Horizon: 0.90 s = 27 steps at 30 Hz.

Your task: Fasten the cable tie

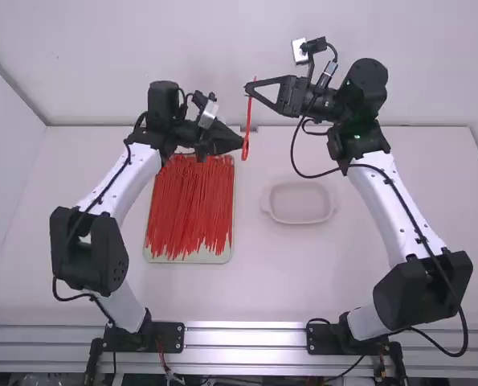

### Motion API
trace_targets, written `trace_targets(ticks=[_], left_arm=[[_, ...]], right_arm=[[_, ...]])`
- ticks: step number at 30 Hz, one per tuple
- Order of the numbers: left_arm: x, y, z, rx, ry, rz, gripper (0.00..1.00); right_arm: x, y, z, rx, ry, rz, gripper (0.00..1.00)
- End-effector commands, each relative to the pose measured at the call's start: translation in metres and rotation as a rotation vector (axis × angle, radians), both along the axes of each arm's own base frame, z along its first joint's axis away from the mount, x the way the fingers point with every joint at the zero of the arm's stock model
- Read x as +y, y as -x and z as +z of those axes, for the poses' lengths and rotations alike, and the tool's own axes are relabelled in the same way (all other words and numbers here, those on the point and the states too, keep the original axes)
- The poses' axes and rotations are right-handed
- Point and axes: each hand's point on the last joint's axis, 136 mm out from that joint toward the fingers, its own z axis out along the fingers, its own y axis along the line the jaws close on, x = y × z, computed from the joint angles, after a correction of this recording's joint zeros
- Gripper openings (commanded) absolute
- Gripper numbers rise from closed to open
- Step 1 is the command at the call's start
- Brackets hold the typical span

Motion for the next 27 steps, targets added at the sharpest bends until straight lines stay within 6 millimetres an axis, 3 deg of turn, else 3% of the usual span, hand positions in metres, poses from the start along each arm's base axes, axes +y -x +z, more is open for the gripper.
trace_targets(ticks=[1, 4, 8, 16, 21, 27], left_arm=[[-0.001, 0.003, -0.027, 0.078, -0.019, 0.009, 0.02], [0.000, 0.008, -0.046, 0.135, -0.028, 0.007, 0.02], [0.000, 0.013, -0.055, 0.202, -0.032, -0.003, 0.02], [0.000, 0.013, -0.053, 0.211, -0.034, -0.004, 0.02], [0.000, 0.012, -0.045, 0.226, -0.036, -0.005, 0.02], [-0.001, 0.008, -0.027, 0.208, -0.033, -0.004, 0.02]], right_arm=[[-0.008, 0.004, 0.032, -0.077, -0.035, -0.042, 0.00], [-0.010, 0.003, 0.032, -0.078, -0.034, -0.049, 0.00], [-0.010, 0.003, 0.032, -0.077, -0.034, -0.050, 0.00], [-0.010, 0.003, 0.032, -0.076, -0.034, -0.049, 0.00], [-0.013, 0.001, 0.029, -0.095, -0.022, -0.056, 0.23], [-0.029, -0.002, 0.013, -0.081, 0.030, -0.037, 0.34]])
